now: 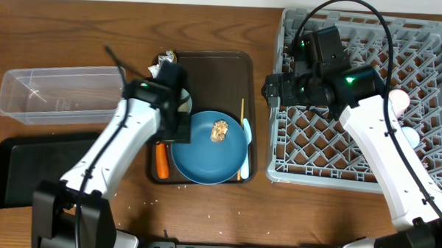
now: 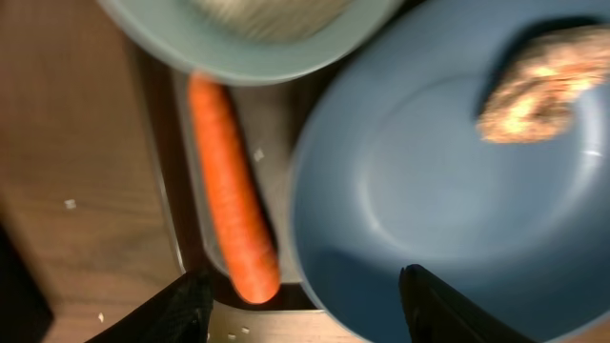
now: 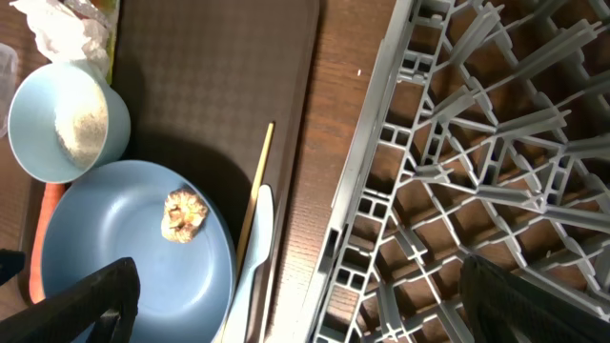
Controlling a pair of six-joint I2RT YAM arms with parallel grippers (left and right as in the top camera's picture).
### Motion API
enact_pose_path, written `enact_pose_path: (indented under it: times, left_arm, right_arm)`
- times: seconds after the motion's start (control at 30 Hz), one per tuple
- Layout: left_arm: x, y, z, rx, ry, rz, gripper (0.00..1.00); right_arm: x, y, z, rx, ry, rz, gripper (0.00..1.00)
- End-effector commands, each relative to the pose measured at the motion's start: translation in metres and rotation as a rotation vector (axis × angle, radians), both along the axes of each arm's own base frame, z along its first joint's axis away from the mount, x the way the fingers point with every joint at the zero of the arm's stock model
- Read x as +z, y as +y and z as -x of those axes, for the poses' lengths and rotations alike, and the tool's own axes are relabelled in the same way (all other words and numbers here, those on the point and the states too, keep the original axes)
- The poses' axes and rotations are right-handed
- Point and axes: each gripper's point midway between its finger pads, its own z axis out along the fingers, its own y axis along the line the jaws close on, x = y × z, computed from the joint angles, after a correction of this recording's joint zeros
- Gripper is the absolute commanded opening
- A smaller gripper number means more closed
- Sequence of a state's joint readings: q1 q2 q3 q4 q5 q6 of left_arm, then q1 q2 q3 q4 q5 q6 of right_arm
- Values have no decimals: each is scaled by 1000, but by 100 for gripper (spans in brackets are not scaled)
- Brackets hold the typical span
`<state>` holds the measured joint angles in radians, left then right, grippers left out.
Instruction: Sort waste into correct bins and load items into the dishwasher rack
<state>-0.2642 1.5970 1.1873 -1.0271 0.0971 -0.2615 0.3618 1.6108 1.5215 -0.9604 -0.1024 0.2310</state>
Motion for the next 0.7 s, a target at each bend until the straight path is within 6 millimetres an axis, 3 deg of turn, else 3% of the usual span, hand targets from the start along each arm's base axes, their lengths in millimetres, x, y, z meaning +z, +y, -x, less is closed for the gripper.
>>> enact_pose_path:
  times: [0.0, 0.17, 0.4, 0.67]
  left_arm:
    - [-14, 2, 13, 26, 63, 61, 64]
    - [-35, -2, 14, -21, 42, 101, 64]
    - [-46, -5, 12, -73, 13, 118, 63]
    - [-60, -4, 15, -73, 2, 119, 47]
  right_arm:
    - [-2, -5, -1, -19, 3, 5, 99]
    - [-2, -5, -1, -19, 3, 5, 99]
    - [-2, -5, 0, -19, 8, 7, 99]
    - [-4, -6, 2, -19, 19, 11, 99]
